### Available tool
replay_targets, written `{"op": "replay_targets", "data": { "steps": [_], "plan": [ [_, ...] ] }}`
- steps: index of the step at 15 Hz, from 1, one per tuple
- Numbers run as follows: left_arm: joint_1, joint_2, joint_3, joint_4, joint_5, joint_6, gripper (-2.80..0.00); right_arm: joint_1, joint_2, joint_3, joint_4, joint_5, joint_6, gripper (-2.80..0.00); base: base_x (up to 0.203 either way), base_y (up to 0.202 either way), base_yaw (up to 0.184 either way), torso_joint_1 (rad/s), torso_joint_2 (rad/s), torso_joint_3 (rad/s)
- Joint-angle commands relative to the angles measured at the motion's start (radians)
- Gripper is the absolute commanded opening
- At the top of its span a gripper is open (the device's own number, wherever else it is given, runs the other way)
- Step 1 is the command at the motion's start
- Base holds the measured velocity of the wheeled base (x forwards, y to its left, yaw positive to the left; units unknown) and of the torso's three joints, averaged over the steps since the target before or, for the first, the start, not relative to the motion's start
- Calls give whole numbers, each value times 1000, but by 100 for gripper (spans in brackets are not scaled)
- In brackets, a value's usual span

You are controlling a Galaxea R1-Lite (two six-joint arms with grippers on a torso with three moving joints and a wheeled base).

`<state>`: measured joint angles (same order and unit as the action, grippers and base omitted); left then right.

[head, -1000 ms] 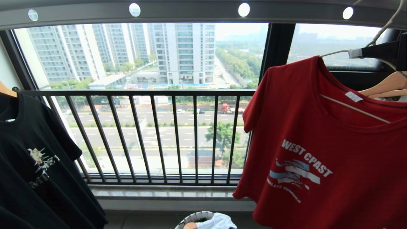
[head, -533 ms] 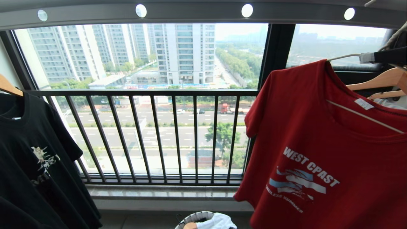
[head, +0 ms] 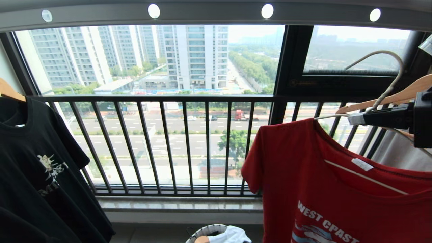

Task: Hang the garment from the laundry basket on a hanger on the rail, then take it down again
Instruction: Take the clothes off the clothes rack

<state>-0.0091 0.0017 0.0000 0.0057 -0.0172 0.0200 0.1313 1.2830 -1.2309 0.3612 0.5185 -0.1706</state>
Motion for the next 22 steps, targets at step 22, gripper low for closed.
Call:
{"op": "replay_targets", "data": {
  "steps": [22],
  "plan": [
    [0,0,1,-1,0,0,-280,298,457,140,-662,-6,214,-280,0,0,0,0,0,0]
  ]
}}
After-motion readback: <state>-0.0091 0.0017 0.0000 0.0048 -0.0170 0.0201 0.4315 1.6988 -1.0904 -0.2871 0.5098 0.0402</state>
